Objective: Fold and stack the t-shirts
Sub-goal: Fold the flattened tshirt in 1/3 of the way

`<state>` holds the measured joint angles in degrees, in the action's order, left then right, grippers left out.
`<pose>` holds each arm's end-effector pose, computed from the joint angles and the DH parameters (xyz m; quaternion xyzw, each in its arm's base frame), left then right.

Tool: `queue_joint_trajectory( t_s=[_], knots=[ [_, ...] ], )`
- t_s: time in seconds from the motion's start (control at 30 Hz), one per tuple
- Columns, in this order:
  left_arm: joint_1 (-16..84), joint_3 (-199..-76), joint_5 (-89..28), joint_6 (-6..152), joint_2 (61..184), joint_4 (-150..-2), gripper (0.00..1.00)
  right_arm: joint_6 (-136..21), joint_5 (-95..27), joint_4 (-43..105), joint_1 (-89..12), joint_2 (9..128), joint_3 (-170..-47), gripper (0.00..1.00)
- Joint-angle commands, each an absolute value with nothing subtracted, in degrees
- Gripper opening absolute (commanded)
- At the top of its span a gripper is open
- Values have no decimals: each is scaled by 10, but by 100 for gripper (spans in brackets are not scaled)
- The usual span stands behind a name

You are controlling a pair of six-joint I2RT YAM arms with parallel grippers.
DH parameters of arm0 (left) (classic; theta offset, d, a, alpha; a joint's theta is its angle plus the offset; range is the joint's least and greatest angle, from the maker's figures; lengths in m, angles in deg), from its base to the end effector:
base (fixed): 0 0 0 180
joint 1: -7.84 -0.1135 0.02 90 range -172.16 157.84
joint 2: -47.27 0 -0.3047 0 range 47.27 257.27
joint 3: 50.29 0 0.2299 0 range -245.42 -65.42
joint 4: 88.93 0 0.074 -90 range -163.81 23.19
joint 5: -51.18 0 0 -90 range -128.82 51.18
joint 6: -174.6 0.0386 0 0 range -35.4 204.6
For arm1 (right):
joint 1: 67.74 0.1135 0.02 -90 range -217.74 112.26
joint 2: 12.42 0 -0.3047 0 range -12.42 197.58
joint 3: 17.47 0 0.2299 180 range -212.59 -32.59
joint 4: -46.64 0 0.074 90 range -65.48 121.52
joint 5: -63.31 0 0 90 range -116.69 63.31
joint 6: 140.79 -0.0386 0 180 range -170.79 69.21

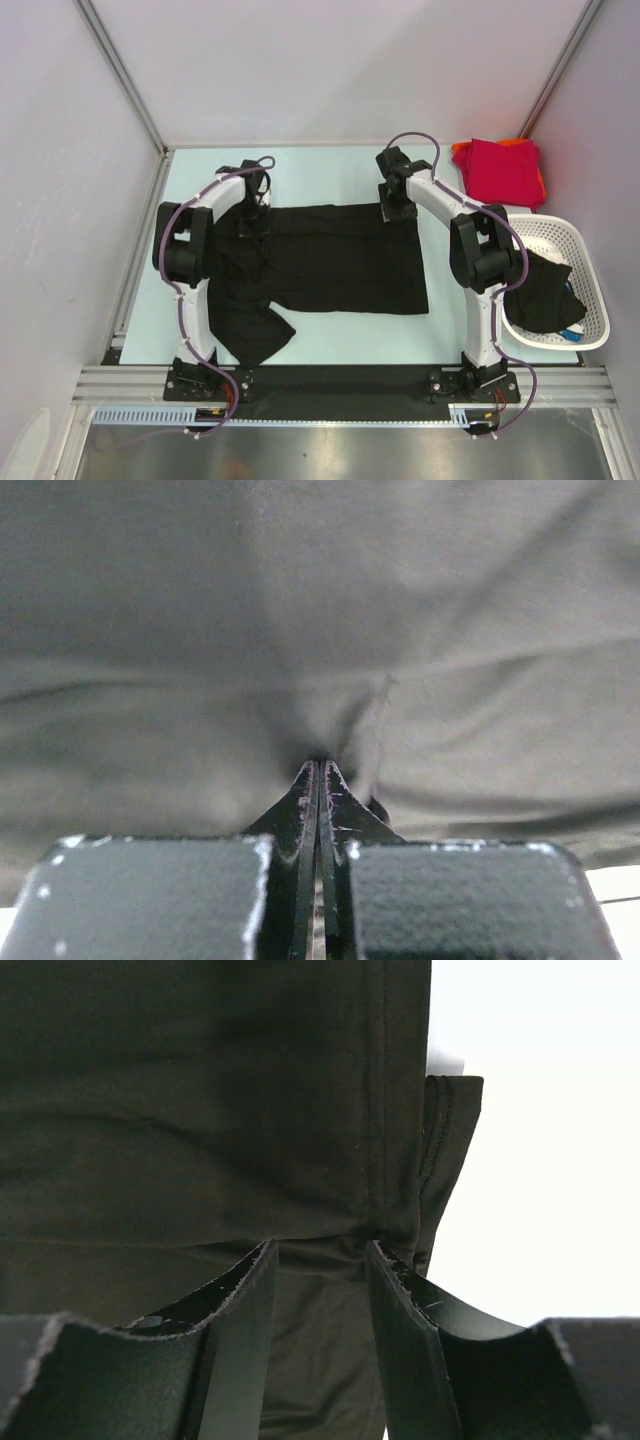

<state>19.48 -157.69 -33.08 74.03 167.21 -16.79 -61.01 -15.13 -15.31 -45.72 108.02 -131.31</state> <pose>0.3978 -0.0859 0.2157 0.0116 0.9976 -0.0580 0.0358 0.4142 0.1592 0.2457 -0.0818 0.9743 -0.0437 0.2053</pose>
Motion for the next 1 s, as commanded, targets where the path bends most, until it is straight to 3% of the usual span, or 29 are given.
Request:
queue_joint_trajectory(
  t_s=[0.0,0.6,0.8,0.83,0.9,0.93,0.97],
  knots=[
    [199,-1587,-336,740,1647,-168,0,-601,-141,-153,-459,1074,-1324,46],
    [227,-1301,-316,717,1462,-150,0,-604,-165,-152,-472,1090,-1340,46],
    [240,-1351,-346,702,1403,-166,0,-605,-165,-147,-469,1083,-1336,45],
    [240,-1369,-354,696,1397,-168,5,-605,-166,-146,-469,1083,-1336,45],
    [239,-1420,-368,692,1396,-174,27,-605,-166,-145,-469,1083,-1338,45],
    [240,-1434,-374,686,1397,-179,44,-607,-164,-144,-469,1085,-1342,45],
    [239,-1454,-386,682,1403,-193,50,-607,-161,-144,-470,1088,-1344,45]
  ],
)
